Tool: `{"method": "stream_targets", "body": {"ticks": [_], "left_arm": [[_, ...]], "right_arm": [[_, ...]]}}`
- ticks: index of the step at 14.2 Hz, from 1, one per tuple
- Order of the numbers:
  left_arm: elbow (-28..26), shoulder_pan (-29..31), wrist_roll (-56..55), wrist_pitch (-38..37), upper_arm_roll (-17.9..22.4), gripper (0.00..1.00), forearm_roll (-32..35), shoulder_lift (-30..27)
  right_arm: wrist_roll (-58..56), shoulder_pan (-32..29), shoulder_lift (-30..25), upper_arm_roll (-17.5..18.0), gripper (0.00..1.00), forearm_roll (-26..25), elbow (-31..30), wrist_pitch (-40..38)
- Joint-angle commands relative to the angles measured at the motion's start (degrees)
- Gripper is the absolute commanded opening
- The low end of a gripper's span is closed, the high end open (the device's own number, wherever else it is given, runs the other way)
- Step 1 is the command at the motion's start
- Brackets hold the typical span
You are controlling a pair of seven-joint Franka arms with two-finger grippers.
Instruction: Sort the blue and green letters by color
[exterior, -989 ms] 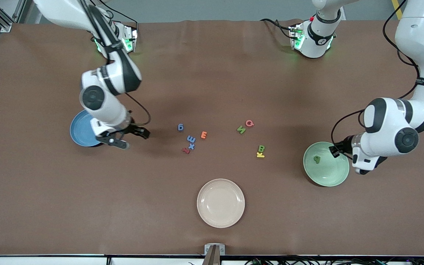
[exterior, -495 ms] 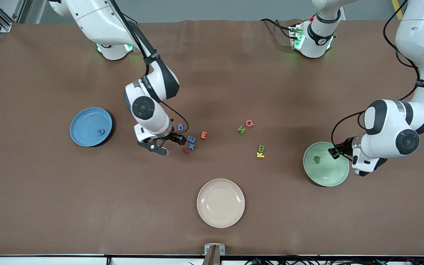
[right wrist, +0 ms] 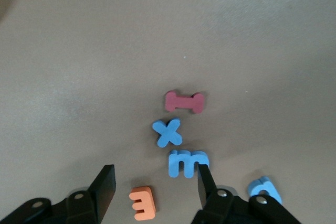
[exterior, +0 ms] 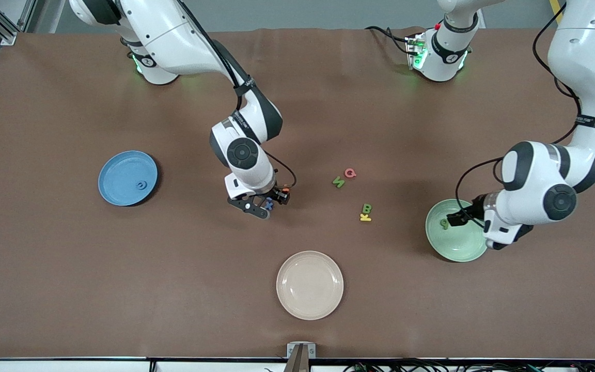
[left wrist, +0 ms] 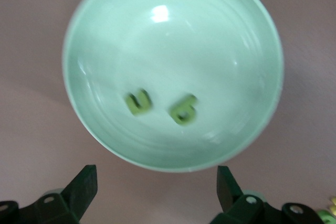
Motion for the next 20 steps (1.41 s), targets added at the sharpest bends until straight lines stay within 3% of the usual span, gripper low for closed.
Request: {"method": "stream_targets", "body": {"ticks": [1,4,9,11,16,20], "left_arm": [[-0.3,-7.2,-12.1,-1.4,0.2,1.00,0.1,-1.2],[0.1,-11.9,-21.6,-1.0,0.1,1.00,0.0,-1.2],[-1.7,-15.1,-21.8,1.0,-1.2,0.98,0.1,-2.1],[-4.9,-14.6,-21.0,5.3,-3.7,0.98,0.2,-3.4],[-12.5,-14.5,-10.2,12.6,-4.3,0.95,0.2,-7.9],[-20.3,-15.0,-3.3,27.5,-4.3,0.91,0.4,-8.4]], "right_arm": [[0.6,0.2,1.8,-0.6,0.71,-0.3,2.1,-1.1],[0.5,0.2,3.4,-0.6,0.71,-0.8,3.8,-1.2],[0.5,-0.1,5.4,-0.8,0.69,-1.7,5.9,-1.2],[0.5,-0.1,5.8,-0.8,0.69,-1.9,6.1,-1.0],[0.5,-0.3,6.7,-0.8,0.66,-2.0,6.9,-1.0],[0.4,-0.3,7.1,-0.8,0.56,-2.6,7.5,-1.0]]}}
